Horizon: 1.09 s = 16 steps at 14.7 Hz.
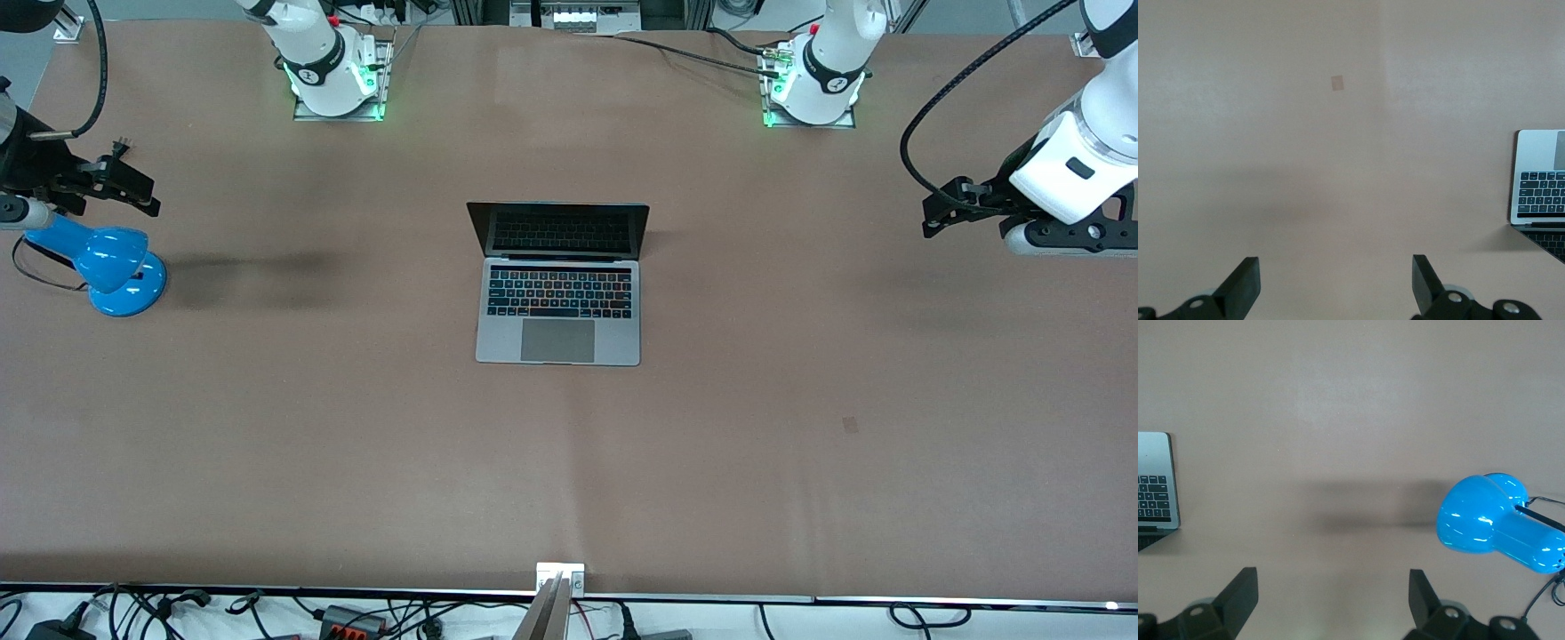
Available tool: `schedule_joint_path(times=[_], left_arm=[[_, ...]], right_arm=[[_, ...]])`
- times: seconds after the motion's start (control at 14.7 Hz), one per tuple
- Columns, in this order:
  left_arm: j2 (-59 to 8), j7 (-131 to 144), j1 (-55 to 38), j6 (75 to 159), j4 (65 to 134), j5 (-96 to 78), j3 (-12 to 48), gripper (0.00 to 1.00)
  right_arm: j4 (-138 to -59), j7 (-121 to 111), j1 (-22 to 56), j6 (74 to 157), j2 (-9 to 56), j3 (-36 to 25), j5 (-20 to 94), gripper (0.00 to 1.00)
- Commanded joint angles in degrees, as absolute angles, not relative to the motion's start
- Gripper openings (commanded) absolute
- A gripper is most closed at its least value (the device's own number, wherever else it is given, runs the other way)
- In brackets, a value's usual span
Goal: Close laptop with both arms from behind
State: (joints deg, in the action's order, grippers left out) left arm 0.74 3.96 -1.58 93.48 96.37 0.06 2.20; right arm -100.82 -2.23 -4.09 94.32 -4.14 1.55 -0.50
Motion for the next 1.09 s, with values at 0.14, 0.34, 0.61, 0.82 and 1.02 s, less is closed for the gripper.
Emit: schedule_joint_path(times=[0.14, 0.34, 0.61, 0.82, 1.02], left_arm=[[0.9, 2.4, -1.3, 94.4, 96.6, -1.1, 2.0, 1.00], [0.9, 2.5, -1.5, 94.3, 96.3, -1.1, 2.5, 1.00], [1.2, 2.5, -1.5, 93.9, 96.3, -1.1, 2.5, 1.00], [1.0, 3.2, -1.5, 94.0, 95.7, -1.1, 2.5, 1.00], [-0.2, 3.3, -2.0, 94.0, 94.9, -0.6, 2.5, 1.00]], right_arm=[[-102.0, -2.0, -4.0, 94.7, -5.5, 1.5, -1.0, 1.00], [-101.9, -1.9, -4.0, 94.4, -5.5, 1.6, -0.6, 1.00], [-101.8, -2.0, -3.8, 94.2, -5.3, 1.7, -0.7, 0.53], [-101.7, -2.0, -3.6, 93.0, -5.2, 1.8, -0.6, 0.00], [-101.7, -2.1, -2.2, 92.3, -4.6, 1.8, -0.4, 0.00]])
